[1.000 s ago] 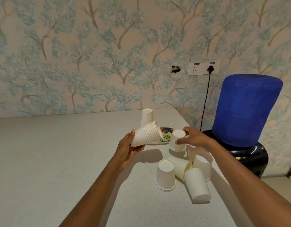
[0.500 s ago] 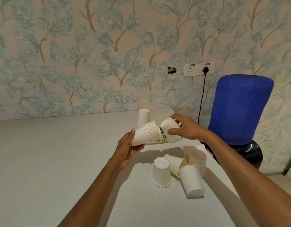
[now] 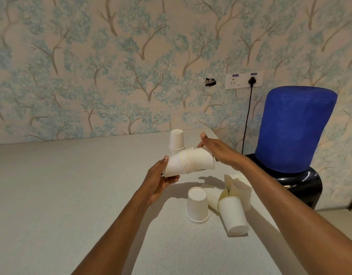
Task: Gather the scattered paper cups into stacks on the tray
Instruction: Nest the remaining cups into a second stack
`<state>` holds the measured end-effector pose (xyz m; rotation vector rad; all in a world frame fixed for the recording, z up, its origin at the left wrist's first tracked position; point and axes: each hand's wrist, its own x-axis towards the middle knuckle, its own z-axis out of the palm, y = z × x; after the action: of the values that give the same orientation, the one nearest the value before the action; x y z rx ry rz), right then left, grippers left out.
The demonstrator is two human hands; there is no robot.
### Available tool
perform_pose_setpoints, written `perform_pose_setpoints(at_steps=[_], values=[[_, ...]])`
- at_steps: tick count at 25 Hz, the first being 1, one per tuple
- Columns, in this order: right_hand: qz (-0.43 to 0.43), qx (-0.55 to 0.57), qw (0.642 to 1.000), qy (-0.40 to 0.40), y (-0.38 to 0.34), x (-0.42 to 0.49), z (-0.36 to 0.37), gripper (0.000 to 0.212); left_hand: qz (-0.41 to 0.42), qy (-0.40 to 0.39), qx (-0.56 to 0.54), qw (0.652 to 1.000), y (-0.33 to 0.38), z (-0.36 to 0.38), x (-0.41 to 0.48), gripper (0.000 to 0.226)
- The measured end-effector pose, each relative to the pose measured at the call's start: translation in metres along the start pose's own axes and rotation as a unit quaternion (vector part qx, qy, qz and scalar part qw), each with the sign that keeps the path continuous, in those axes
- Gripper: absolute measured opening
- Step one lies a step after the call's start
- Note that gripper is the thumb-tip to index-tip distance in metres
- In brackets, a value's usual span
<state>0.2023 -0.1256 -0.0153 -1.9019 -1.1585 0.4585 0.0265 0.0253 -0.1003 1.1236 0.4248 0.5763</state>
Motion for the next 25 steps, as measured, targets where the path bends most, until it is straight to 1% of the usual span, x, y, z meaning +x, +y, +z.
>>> perform_pose_setpoints(at_steps=[2, 3, 5, 7, 10, 11, 12, 13, 15, 17, 18, 21, 23, 25], values=[[0.008, 0.039, 0.999, 0.032, 0.002, 0.003, 0.011, 0.071, 0.001, -0.014, 0.008, 1.000, 0.000, 0.004, 0.000, 0.033], [0.013, 0.067, 0.997, 0.036, 0.002, 0.004, 0.016, 0.071, 0.001, -0.023, 0.010, 1.000, 0.000, 0.007, 0.001, 0.033], [0.025, 0.114, 0.993, 0.019, 0.001, 0.006, 0.028, 0.074, 0.002, -0.034, 0.012, 0.999, -0.002, 0.013, 0.002, 0.035], [0.033, 0.131, 0.991, 0.010, 0.001, 0.009, 0.035, 0.077, 0.001, -0.035, 0.009, 0.999, -0.004, 0.016, 0.003, 0.041], [0.054, 0.170, 0.984, 0.000, 0.011, 0.009, 0.022, 0.073, 0.006, -0.031, 0.008, 0.999, -0.006, 0.014, 0.006, 0.048], [0.060, 0.163, 0.985, -0.003, 0.017, 0.007, 0.012, 0.070, 0.007, -0.027, 0.005, 1.000, -0.006, 0.013, 0.007, 0.047], [0.064, 0.135, 0.989, -0.006, 0.024, 0.003, 0.000, 0.067, 0.007, -0.020, 0.000, 1.000, -0.007, 0.011, 0.009, 0.044], [0.070, 0.087, 0.994, -0.006, 0.033, 0.000, -0.012, 0.063, 0.007, -0.014, -0.006, 1.000, -0.008, 0.009, 0.011, 0.041], [0.076, -0.042, 0.996, 0.004, 0.054, -0.008, -0.035, 0.054, 0.002, -0.007, -0.011, 1.000, -0.012, 0.004, 0.013, 0.035], [0.105, -0.150, 0.983, 0.006, 0.073, -0.015, -0.054, 0.040, -0.005, -0.005, -0.008, 1.000, -0.018, 0.001, 0.015, 0.033], [0.132, -0.171, 0.977, 0.003, 0.080, -0.020, -0.060, 0.034, -0.008, -0.004, -0.008, 1.000, -0.021, 0.000, 0.016, 0.033], [0.214, -0.164, 0.962, 0.040, 0.096, -0.030, -0.069, 0.040, -0.015, -0.002, -0.008, 1.000, -0.028, 0.001, 0.017, 0.040], [0.254, -0.136, 0.956, 0.057, 0.104, -0.032, -0.066, 0.037, -0.016, -0.003, -0.008, 1.000, -0.031, 0.001, 0.018, 0.040], [0.274, -0.086, 0.955, 0.072, 0.108, -0.033, -0.060, 0.031, -0.017, -0.002, -0.003, 1.000, -0.032, 0.001, 0.019, 0.041]])
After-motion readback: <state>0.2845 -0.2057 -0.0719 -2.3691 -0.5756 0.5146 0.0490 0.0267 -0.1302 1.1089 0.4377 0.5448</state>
